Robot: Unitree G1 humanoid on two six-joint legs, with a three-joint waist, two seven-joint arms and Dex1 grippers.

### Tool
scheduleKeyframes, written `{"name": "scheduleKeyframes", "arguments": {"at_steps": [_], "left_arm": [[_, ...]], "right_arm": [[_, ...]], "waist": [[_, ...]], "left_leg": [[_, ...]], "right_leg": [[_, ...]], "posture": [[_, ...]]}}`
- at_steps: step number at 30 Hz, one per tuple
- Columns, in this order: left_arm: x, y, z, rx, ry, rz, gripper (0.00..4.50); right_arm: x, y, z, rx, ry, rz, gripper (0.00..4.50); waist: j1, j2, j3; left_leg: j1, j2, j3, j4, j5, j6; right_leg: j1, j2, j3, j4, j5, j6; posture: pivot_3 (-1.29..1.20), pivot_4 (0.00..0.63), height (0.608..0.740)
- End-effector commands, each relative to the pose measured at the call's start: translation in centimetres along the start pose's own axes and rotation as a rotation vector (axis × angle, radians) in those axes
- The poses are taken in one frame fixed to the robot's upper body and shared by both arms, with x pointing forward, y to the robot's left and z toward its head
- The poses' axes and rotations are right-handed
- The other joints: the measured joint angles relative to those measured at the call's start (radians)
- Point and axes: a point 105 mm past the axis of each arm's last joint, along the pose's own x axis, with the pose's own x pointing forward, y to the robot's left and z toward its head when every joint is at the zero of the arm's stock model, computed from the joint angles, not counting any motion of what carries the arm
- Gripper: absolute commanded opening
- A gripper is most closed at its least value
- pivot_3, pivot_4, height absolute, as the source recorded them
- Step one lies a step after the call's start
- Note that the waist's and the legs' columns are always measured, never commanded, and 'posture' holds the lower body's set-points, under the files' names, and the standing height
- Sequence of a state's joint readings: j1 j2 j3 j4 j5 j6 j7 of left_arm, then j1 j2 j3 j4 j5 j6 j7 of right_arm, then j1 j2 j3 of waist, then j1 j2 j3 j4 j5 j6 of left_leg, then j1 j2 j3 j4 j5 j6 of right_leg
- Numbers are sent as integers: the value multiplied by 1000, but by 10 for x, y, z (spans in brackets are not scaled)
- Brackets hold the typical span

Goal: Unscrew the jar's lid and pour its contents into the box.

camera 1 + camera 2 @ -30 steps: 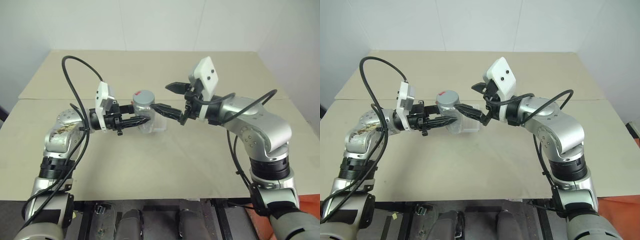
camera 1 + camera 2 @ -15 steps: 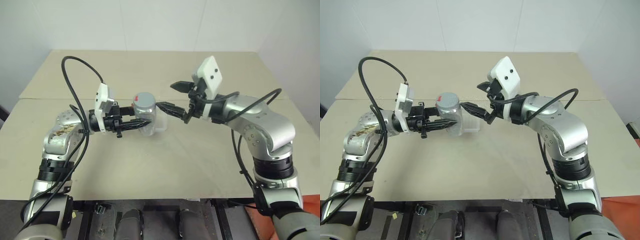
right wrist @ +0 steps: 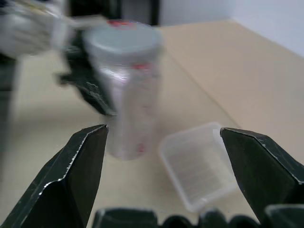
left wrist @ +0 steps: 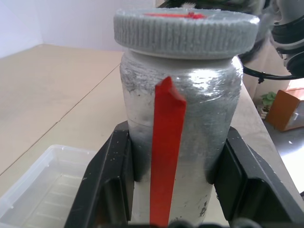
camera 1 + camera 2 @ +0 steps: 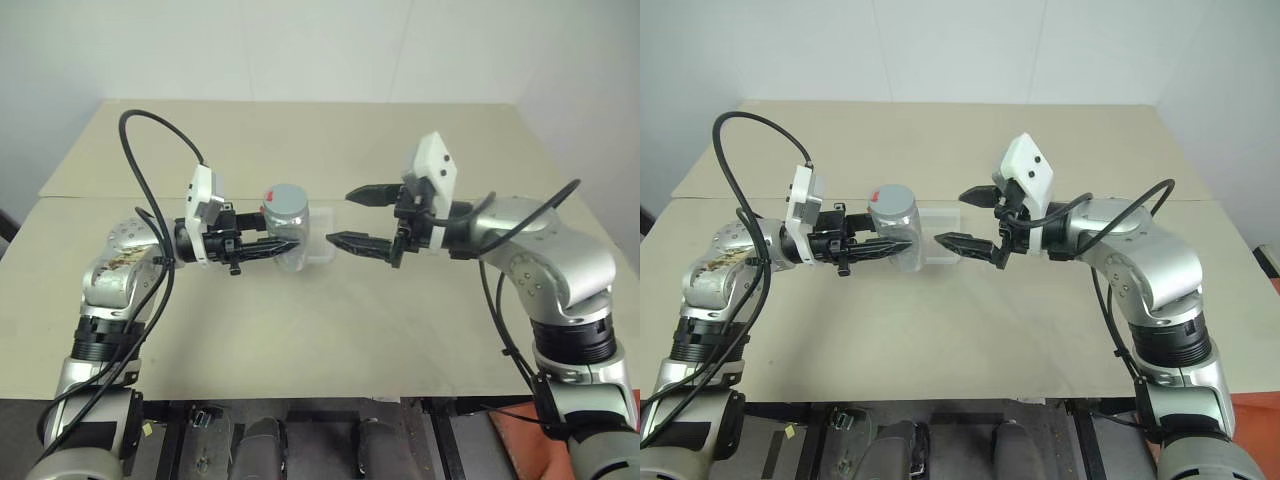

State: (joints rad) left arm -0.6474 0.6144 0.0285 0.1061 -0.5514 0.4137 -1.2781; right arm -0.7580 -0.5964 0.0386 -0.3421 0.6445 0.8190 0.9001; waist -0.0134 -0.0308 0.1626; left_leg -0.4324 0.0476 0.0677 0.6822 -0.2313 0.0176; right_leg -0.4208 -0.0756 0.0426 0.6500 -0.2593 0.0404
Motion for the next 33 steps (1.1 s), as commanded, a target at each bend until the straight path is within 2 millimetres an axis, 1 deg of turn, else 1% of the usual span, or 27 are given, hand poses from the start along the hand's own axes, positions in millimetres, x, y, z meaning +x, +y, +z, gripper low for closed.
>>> {"name": "scheduleKeyframes", "arguments": {"at_steps": [1, 4, 8, 14, 22, 31, 33], "left_arm": [[1, 0, 14, 60, -23, -34, 1885], [3, -2, 14, 60, -18, -63, 1885], [5, -3, 13, 65, -10, -79, 1885], [7, -4, 13, 68, -12, -87, 1885], [6, -4, 14, 70, -13, -83, 1885], [7, -5, 15, 74, -13, -83, 1885], [6, -5, 16, 76, -11, -83, 1885]], "right_arm": [[0, 4, 20, -48, -83, 43, 4472], [11, 3, 25, -51, -99, 46, 4472], [26, -2, 26, -54, -97, 17, 4472], [39, -4, 29, -51, -106, 5, 4472], [52, -2, 31, -35, -120, 16, 4472], [58, -3, 27, -3, -112, 30, 4472], [59, -3, 28, -3, -114, 26, 4095]], "waist": [[-1, 0, 0], [-2, 0, 0], [-1, 0, 0], [2, 0, 0], [1, 0, 0], [1, 0, 0], [1, 0, 0]], "left_leg": [[0, 0, 0, 0, 0, 0], [0, 0, 0, 0, 0, 0], [0, 0, 0, 0, 0, 0], [0, 0, 1, 0, 0, 0], [0, 0, 1, 0, 0, 0], [0, 0, 1, 0, 0, 0], [0, 0, 1, 0, 0, 0]], "right_leg": [[0, 0, 0, 0, 0, 0], [0, 0, 0, 0, 0, 0], [0, 0, 0, 0, 0, 0], [0, 0, 0, 0, 0, 0], [-1, 0, 0, 1, 0, 0], [-1, 0, 0, 1, 0, 0], [-1, 0, 0, 1, 0, 0]], "posture": [[0, 150, 740], [0, 150, 740], [0, 150, 740], [0, 150, 740], [0, 150, 740], [0, 150, 740], [0, 150, 740]]}}
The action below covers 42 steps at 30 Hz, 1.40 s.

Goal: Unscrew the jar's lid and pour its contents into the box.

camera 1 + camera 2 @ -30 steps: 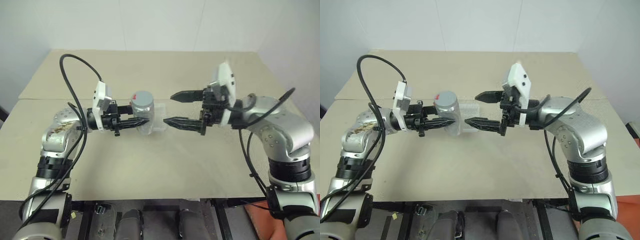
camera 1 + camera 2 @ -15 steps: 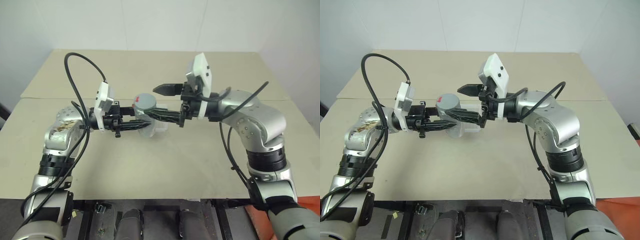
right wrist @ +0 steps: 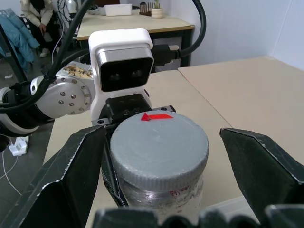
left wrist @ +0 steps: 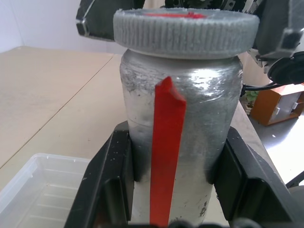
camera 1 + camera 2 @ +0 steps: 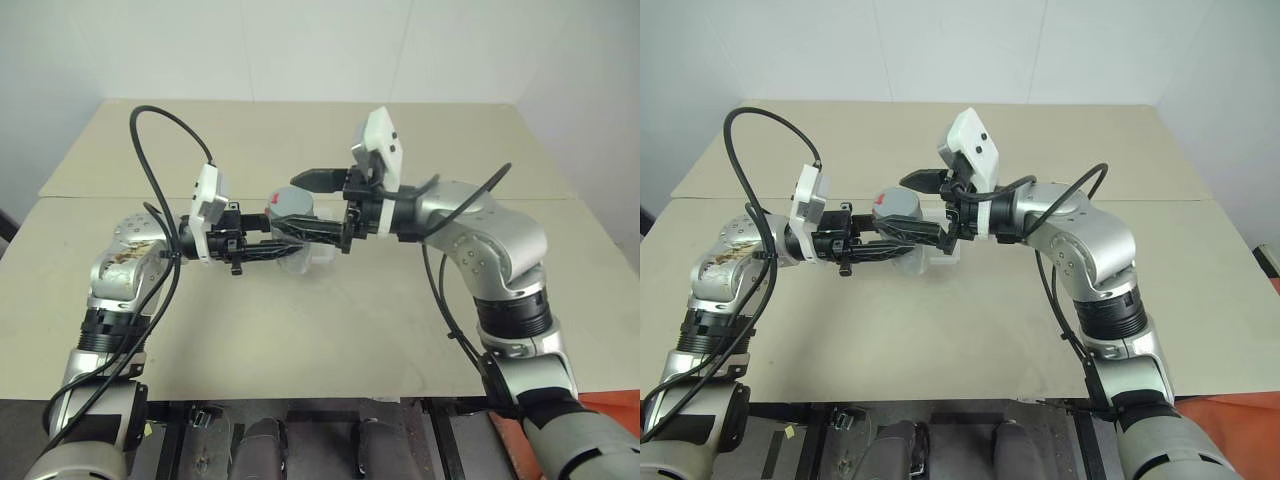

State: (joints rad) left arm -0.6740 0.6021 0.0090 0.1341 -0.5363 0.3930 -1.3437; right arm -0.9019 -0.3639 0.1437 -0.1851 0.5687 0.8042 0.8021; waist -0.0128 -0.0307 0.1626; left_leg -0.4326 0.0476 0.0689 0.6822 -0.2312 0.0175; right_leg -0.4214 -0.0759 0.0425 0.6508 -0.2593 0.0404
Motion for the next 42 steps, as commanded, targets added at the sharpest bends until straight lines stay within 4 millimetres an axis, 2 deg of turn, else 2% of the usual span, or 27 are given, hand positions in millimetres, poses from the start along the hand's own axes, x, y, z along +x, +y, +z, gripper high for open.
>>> {"name": "scheduleKeyframes", "arguments": {"at_steps": [1, 2, 5, 11, 17, 25, 34, 39, 42], "left_arm": [[0, -1, 16, 64, -12, -10, 1885], [0, -1, 15, 64, -11, -9, 1885], [0, -2, 15, 63, -8, -7, 1885], [-1, -4, 11, 53, -1, -8, 1885], [-4, -19, -11, 14, 71, -75, 1885], [-2, -31, -16, -24, 57, -135, 1885], [-3, -40, -23, -65, 67, -180, 1885], [-8, -49, -30, -89, 116, -229, 1885], [-8, -46, -31, -73, 120, -215, 1885]], "right_arm": [[3, 2, 16, -58, -37, 4, 3921], [3, 2, 17, -59, -42, -3, 3496], [3, 2, 18, -56, -51, -4, 2774], [2, 4, 20, -52, -65, 5, 2774], [-6, 10, 29, -72, -84, 53, 2774], [-18, 16, 47, -97, -141, 99, 2774], [-32, 4, 56, -167, -158, 31, 2774], [-43, 13, 61, -172, -192, 95, 2774], [-46, 15, 61, -179, -195, 106, 2774]], "waist": [[0, 0, 0], [0, 0, 0], [-1, 0, 0], [-1, 0, 0], [-2, 0, 0], [0, 0, 0], [-1, 0, 0], [1, 0, 0], [0, 0, 0]], "left_leg": [[0, 0, 0, 0, 0, 0], [0, 0, 0, 0, 0, 0], [0, 0, 0, 0, 0, 0], [0, 0, 0, 0, 0, 0], [0, 0, 0, 0, 0, 0], [0, 0, 0, 0, 0, 0], [0, 0, 0, 0, 0, 0], [0, 0, 0, 0, 0, 0], [1, 1, 0, 0, 0, 0]], "right_leg": [[0, 0, 0, 0, 0, 0], [0, 0, 0, 0, 0, 0], [0, 0, 0, 0, 0, 0], [0, 0, 0, 6, 0, 0], [0, 0, 0, 6, 0, 0], [0, 0, 0, 6, 0, 0], [0, 0, 0, 6, 0, 0], [0, 0, 0, 6, 0, 0], [0, 0, 0, 4, 0, 0]], "posture": [[0, 150, 740], [0, 150, 740], [0, 150, 740], [0, 150, 740], [0, 150, 740], [0, 150, 740], [0, 150, 740], [0, 150, 740], [0, 150, 740]]}}
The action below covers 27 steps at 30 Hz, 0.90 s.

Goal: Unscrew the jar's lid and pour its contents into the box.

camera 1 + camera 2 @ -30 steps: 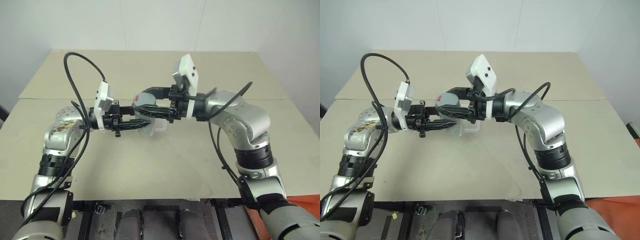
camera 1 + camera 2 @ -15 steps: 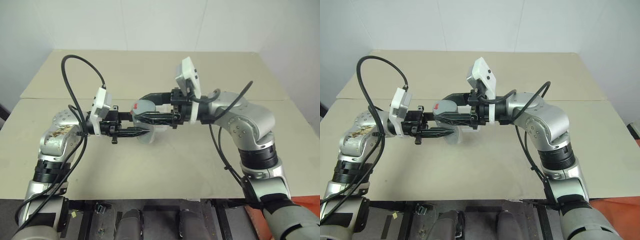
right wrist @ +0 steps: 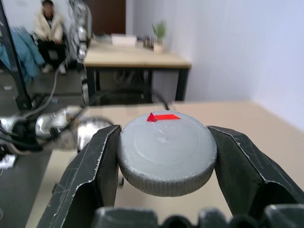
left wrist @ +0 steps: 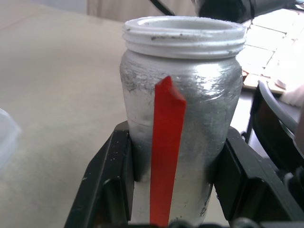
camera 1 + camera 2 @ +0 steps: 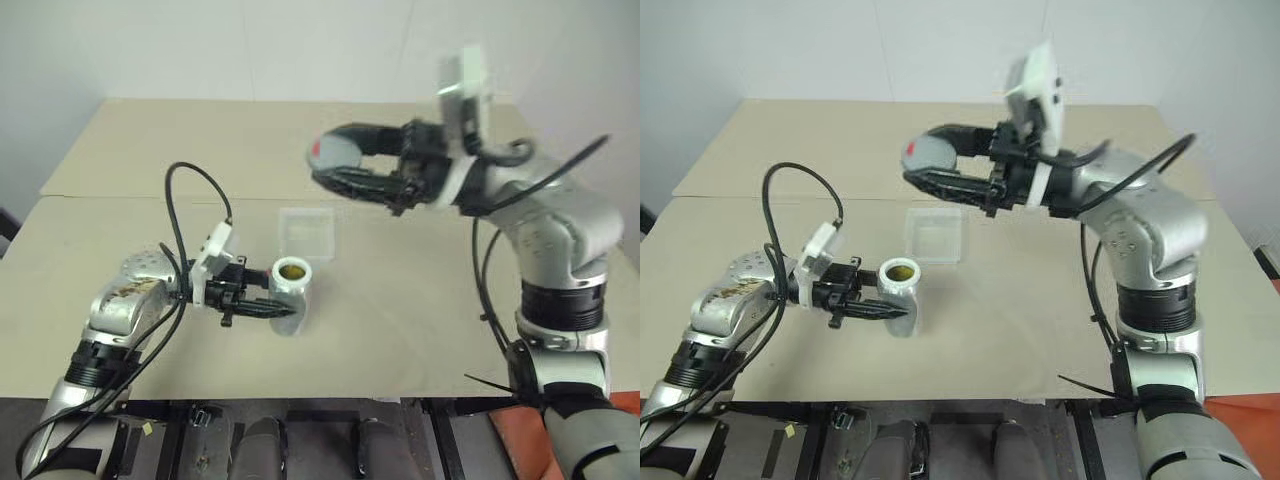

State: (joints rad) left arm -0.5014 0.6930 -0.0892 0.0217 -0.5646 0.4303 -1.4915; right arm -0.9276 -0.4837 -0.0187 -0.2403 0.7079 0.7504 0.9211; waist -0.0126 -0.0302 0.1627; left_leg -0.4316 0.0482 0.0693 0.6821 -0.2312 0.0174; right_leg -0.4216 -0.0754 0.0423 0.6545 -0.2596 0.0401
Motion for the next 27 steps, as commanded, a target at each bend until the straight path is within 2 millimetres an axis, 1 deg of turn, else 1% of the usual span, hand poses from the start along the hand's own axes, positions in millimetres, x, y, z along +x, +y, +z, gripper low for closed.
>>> {"name": "scheduleKeyframes", "arguments": {"at_steps": [1, 4, 7, 10, 11, 15, 18, 22, 24, 27], "left_arm": [[-2, 4, 15, 79, -14, 21, 1885], [-5, 8, 24, 111, -38, 56, 1885], [-11, 11, 32, 144, -54, 104, 1885], [-21, 21, 45, 185, -101, 213, 1885], [-25, 24, 49, 196, -119, 253, 1885], [-35, 38, 60, 239, -152, 408, 1885], [-39, 46, 62, 259, -166, 493, 1885], [-43, 56, 65, 279, -186, 587, 1885], [-43, 59, 65, 281, -194, 613, 1885], [-41, 62, 66, 283, -202, 646, 1885]], "right_arm": [[-1, 7, 10, -56, -29, 25, 2774], [-7, -4, -4, -54, 26, -52, 2774], [-16, -23, -27, -9, 81, -198, 2774], [-33, -47, -66, 50, 205, -427, 2774], [-39, -52, -78, 66, 248, -491, 2774], [-61, -58, -115, 106, 350, -662, 2774], [-75, -60, -138, 138, 410, -767, 2774], [-92, -65, -174, 191, 491, -925, 2774], [-96, -66, -186, 204, 517, -970, 2774], [-100, -67, -197, 213, 522, -1016, 2774]], "waist": [[0, 0, 0], [0, 0, 0], [0, 0, 0], [0, 0, 0], [0, 0, 0], [0, 0, 0], [0, 0, 0], [-3, 0, 0], [-3, 0, 0], [-3, 0, 0]], "left_leg": [[0, 0, 0, 0, 0, 0], [0, 0, 0, 1, 0, 0], [0, 0, 0, 1, 0, 0], [0, 0, 0, 1, 0, 0], [0, 0, 0, 1, 0, 0], [0, 0, 0, 0, 0, 0], [-1, -1, 0, 0, 0, 0], [0, -1, 0, 0, 0, -1], [0, -1, 0, 0, 0, -1], [0, -1, 0, -1, 1, -1]], "right_leg": [[0, 0, 0, 0, 0, 0], [0, 0, 0, 0, 0, 0], [0, 0, 0, 1, 0, 0], [0, 0, 0, 1, 0, 0], [0, -1, 0, 1, 0, 0], [0, 0, 0, 1, 0, 0], [0, -1, 0, 2, 0, 0], [0, -1, 1, 1, 0, 0], [0, 0, 1, 1, 0, 0], [0, -1, 1, 1, 0, 0]], "posture": [[0, 150, 740], [0, 150, 740], [0, 150, 740], [0, 150, 740], [0, 150, 740], [0, 150, 740], [0, 150, 740], [0, 150, 740], [0, 150, 740], [0, 150, 740]]}}
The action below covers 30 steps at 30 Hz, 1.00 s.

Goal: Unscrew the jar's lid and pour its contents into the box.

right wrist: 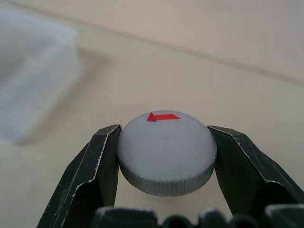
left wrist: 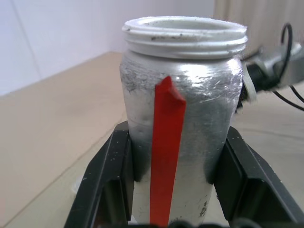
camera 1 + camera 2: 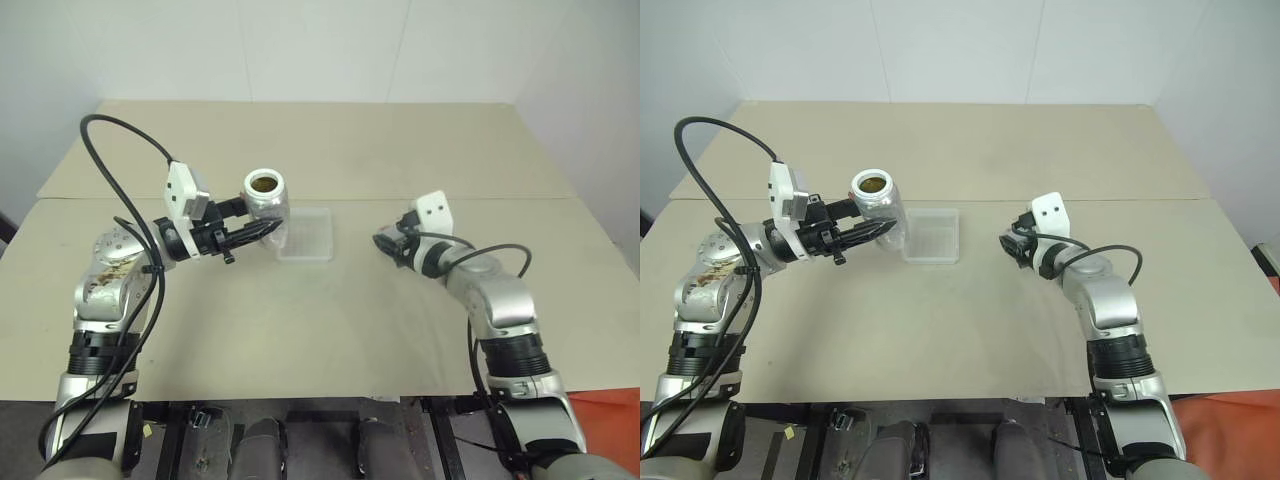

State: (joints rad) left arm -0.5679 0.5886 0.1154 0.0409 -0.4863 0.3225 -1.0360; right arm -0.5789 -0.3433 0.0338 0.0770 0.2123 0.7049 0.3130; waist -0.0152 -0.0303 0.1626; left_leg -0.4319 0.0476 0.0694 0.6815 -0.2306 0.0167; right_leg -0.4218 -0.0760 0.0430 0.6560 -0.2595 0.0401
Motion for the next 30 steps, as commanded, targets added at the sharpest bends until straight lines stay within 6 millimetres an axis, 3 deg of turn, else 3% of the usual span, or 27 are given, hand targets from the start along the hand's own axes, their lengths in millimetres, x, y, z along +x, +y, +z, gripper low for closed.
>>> {"name": "scheduleKeyframes", "arguments": {"at_steps": [1, 4, 9, 11, 18, 21, 25, 30], "left_arm": [[2, 7, 14, 55, -47, 52, 1885], [3, 9, 12, 57, -43, 75, 1885], [4, 14, 12, 66, -38, 128, 1885], [6, 19, 13, 82, -39, 167, 1885], [25, 53, 2, 427, 126, 315, 1885], [42, 60, 5, 716, 195, 301, 1885], [65, 62, 8, 1366, 341, 141, 1885], [89, 65, 9, 1938, 400, -86, 1885]], "right_arm": [[2, -8, 4, -30, -48, -68, 2774], [6, -11, -10, -46, -30, -109, 2774], [-2, -6, -8, -57, -37, -49, 4301], [-11, -2, -2, -106, -29, 28, 4470], [-62, 9, 54, -237, -77, 363, 4470], [-82, 23, 76, -269, -90, 534, 4470], [-99, 43, 94, -303, -78, 713, 4470], [-102, 52, 97, -326, -32, 801, 4470]], "waist": [[-1, 0, 0], [-1, 0, 0], [-1, 0, 0], [0, 0, 0], [8, 0, 0], [9, 0, 0], [12, -1, 1], [30, -1, 1]], "left_leg": [[0, 0, 0, 0, 0, 0], [0, 0, 0, 0, 0, 0], [0, 0, 0, 0, 0, 0], [0, 0, 0, 0, 0, 0], [1, -1, -1, 0, 0, 0], [1, -1, -1, -1, 0, 0], [0, -1, 0, -1, 0, 0], [-2, -2, 1, -1, 0, 0]], "right_leg": [[0, 0, 0, 0, 0, 0], [0, 0, 0, 0, 0, 0], [0, 0, 0, 0, 0, 0], [0, 0, 0, 0, 0, 0], [2, 0, -1, -5, 0, 0], [2, 0, -1, -7, 0, 0], [1, 0, -1, -8, 0, 0], [1, -1, -1, -8, 1, 1]], "posture": [[0, 150, 740], [0, 150, 740], [0, 150, 740], [0, 150, 740], [0, 150, 740], [0, 150, 740], [0, 150, 740], [0, 150, 740]]}}
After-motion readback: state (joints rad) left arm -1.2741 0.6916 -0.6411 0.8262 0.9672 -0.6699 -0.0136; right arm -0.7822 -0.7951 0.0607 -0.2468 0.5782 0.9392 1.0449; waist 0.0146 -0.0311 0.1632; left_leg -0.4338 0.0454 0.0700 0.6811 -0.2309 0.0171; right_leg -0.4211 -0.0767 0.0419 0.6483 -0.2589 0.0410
